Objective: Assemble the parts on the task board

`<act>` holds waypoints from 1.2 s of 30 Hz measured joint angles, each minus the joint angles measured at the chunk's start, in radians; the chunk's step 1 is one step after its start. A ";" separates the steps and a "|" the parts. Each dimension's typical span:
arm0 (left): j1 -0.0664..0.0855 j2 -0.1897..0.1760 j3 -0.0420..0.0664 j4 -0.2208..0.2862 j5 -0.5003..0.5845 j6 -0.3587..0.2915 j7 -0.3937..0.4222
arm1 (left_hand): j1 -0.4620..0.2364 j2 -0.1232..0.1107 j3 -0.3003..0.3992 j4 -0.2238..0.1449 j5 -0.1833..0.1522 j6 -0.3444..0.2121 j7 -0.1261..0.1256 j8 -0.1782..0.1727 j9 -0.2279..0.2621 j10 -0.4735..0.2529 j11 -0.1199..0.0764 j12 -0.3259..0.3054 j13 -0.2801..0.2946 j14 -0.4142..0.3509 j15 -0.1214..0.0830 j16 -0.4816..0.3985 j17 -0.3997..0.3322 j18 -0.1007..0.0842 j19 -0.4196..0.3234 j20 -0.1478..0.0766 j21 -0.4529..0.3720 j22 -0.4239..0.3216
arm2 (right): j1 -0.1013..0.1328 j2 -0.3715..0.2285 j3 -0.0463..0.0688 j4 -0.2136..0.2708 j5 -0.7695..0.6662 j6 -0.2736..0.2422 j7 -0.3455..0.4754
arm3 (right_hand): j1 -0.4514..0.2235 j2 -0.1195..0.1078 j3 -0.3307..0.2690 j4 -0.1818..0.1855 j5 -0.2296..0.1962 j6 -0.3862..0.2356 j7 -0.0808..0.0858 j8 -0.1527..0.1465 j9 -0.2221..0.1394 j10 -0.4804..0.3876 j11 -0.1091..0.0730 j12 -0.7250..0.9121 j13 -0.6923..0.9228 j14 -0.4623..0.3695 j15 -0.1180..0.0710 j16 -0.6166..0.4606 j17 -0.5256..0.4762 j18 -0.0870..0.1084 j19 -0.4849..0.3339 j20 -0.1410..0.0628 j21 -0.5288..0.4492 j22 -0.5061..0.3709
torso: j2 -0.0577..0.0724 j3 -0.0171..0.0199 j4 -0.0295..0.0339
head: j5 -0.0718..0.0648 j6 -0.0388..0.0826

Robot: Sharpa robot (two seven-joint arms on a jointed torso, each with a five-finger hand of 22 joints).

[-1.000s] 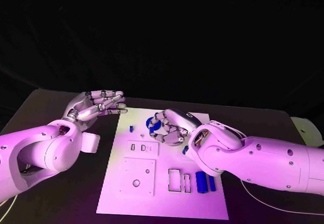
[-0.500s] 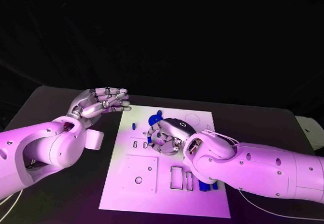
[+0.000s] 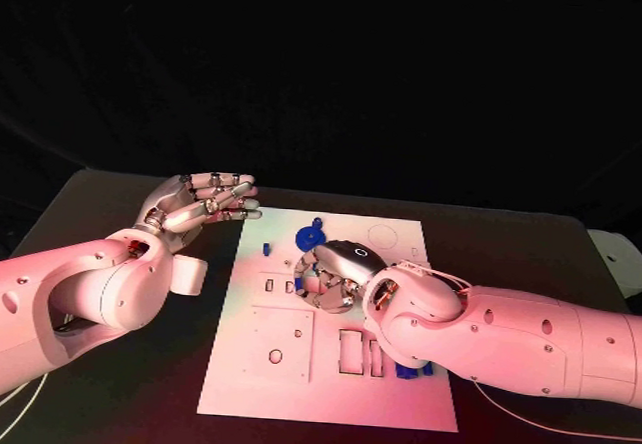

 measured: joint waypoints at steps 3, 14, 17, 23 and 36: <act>0.000 0.000 0.000 0.000 0.000 0.001 0.000 | 0.000 0.000 0.000 0.000 0.000 0.000 0.000 0.000 0.000 0.000 0.000 0.000 0.000 0.000 0.000 0.000 0.000 0.000 0.000 0.000 0.000 0.000 | -0.001 0.003 0.001 -0.004 -0.004 0.000 -0.001 | 0.000 0.000 0.000 0.000 0.000 -0.001 -0.001 0.000 0.001 0.000 0.000 0.000 0.000 0.000 0.000 0.000 0.000 0.000 0.000 0.000 0.000 0.000 | 0.000 -0.0006 0.0002 | -0.001 0.001; 0.000 -0.002 0.000 -0.001 0.000 0.002 -0.001 | 0.000 0.000 0.000 0.000 0.000 0.000 0.000 0.000 0.000 0.000 0.000 0.000 0.000 0.000 0.000 0.000 0.000 0.000 0.000 0.000 0.000 0.000 | -0.004 0.009 0.002 -0.012 -0.013 0.001 -0.005 | -0.007 -0.007 -0.003 0.003 0.000 -0.003 -0.003 0.012 0.030 0.000 0.000 0.000 0.001 0.000 0.000 0.000 0.001 0.000 0.000 0.000 0.000 0.001 | -0.001 -0.0014 0.0014 | -0.002 -0.005; 0.000 -0.002 0.000 -0.001 0.000 0.002 -0.001 | 0.000 0.000 0.000 0.000 0.000 0.000 0.000 0.000 0.000 0.000 0.000 0.000 0.000 0.000 0.000 0.000 0.000 0.000 0.000 0.000 0.000 0.000 | -0.004 0.010 0.002 -0.014 -0.015 0.001 -0.006 | -0.008 -0.008 -0.006 0.005 0.000 -0.003 -0.003 0.012 0.046 0.000 0.000 0.000 0.001 0.000 0.000 0.000 0.001 0.000 0.000 0.000 0.000 0.001 | -0.001 -0.0014 0.0012 | -0.001 -0.005; 0.000 -0.003 0.000 -0.001 0.000 0.002 -0.002 | 0.000 0.000 0.000 0.000 0.000 0.000 0.000 0.000 0.000 0.000 0.000 0.000 0.000 0.000 0.000 -0.004 0.001 0.000 0.000 0.000 0.000 0.000 | -0.003 0.013 0.003 -0.021 -0.020 0.003 -0.009 | -0.020 -0.020 -0.007 0.013 -0.002 -0.005 -0.005 0.024 0.077 0.000 0.000 -0.007 0.001 0.000 0.000 0.000 0.001 0.000 0.000 0.000 0.000 0.001 | -0.002 -0.0018 0.0014 | -0.003 -0.005; 0.000 -0.003 0.000 -0.004 0.000 0.003 -0.004 | 0.000 0.000 0.000 0.000 0.000 0.000 0.000 0.000 0.000 0.000 0.000 0.000 0.000 0.000 0.000 -0.004 0.001 0.000 0.000 0.000 0.000 0.000 | -0.003 0.015 0.003 -0.023 -0.029 0.007 -0.016 | -0.032 -0.032 -0.012 0.018 -0.006 -0.014 0.000 0.065 0.095 0.000 0.000 -0.014 0.001 0.000 0.000 0.000 0.000 0.000 0.000 0.000 0.000 0.000 | -0.002 -0.0018 0.0020 | 0.001 -0.003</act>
